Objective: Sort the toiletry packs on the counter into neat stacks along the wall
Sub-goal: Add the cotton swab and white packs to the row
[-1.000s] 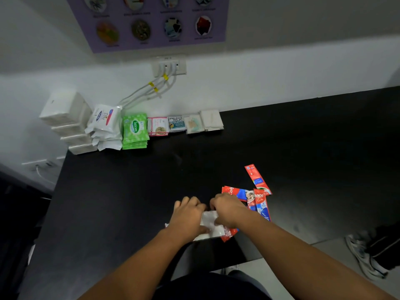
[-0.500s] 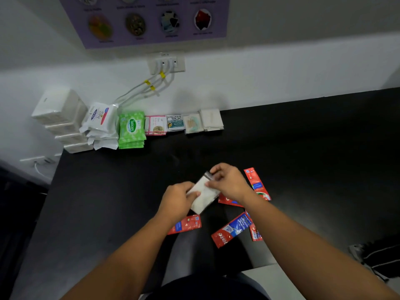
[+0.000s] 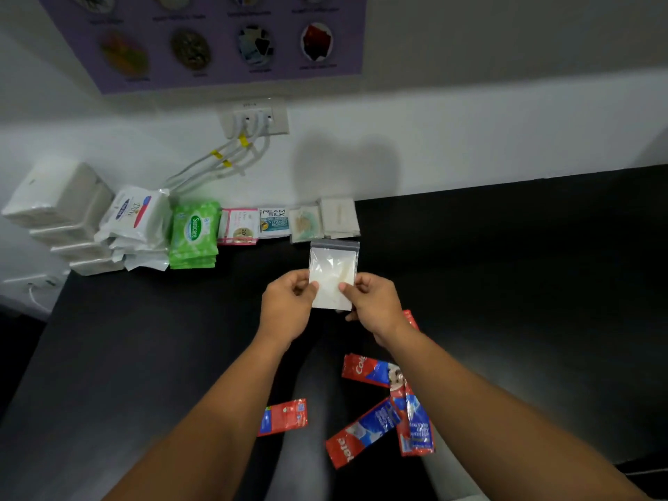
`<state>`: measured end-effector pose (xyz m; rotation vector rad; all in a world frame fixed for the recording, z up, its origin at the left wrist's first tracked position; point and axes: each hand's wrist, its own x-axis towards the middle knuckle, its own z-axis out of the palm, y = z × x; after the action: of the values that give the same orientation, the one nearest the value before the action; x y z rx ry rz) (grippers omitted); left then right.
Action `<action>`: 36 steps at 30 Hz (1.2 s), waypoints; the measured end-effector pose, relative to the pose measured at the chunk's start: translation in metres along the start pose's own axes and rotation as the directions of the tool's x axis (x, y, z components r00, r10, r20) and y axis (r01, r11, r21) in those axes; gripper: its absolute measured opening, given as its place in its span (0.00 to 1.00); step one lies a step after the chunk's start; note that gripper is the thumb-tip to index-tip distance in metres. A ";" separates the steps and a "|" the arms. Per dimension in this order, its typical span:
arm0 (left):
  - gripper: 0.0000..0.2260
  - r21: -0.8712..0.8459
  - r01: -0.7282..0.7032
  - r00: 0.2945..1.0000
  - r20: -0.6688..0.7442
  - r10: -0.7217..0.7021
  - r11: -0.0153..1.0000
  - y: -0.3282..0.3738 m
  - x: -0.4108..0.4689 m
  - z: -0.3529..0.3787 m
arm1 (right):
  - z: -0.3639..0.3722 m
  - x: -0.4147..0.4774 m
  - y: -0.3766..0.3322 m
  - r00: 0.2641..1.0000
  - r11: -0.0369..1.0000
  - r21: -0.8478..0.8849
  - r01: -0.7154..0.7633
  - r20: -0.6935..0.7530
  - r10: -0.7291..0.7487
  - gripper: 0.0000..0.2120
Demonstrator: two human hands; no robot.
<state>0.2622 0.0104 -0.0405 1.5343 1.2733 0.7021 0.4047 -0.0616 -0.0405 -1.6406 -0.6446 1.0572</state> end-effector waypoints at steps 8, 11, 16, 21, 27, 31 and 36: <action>0.04 0.295 -0.116 0.988 -0.066 0.141 0.949 0.042 0.085 0.038 | -0.025 0.081 -0.035 0.994 0.999 -0.037 -0.010 -0.105 0.006 0.12; 0.11 0.368 -0.152 0.983 -0.037 0.177 0.917 0.049 0.112 0.050 | -0.029 0.116 -0.040 0.997 0.983 -0.181 -0.032 -0.080 0.018 0.14; 0.18 0.438 -0.110 0.994 0.033 0.107 0.892 0.053 0.143 0.058 | -0.031 0.146 -0.045 0.993 0.947 -0.318 -0.049 0.088 0.081 0.19; 0.23 0.555 -0.065 0.995 0.094 0.016 0.829 0.052 0.160 0.067 | -0.027 0.165 -0.053 0.977 0.854 -0.520 -0.008 0.177 0.117 0.15; 0.21 0.760 -0.039 0.988 0.127 -0.090 0.649 0.052 0.161 0.075 | -0.022 0.180 -0.053 0.967 0.742 -0.669 0.037 0.213 0.143 0.19; 0.24 0.776 -0.055 0.983 0.153 -0.103 0.629 0.048 0.163 0.075 | -0.021 0.180 -0.056 0.967 0.723 -0.691 0.027 0.202 0.156 0.19; 0.23 0.762 -0.059 0.982 0.159 -0.098 0.645 0.046 0.162 0.074 | -0.019 0.176 -0.061 0.979 0.738 -0.675 0.018 0.163 0.126 0.15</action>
<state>0.3904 0.1421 -0.0480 2.1978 1.5302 -0.0667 0.5091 0.0933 -0.0385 -2.2001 -1.2322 1.1061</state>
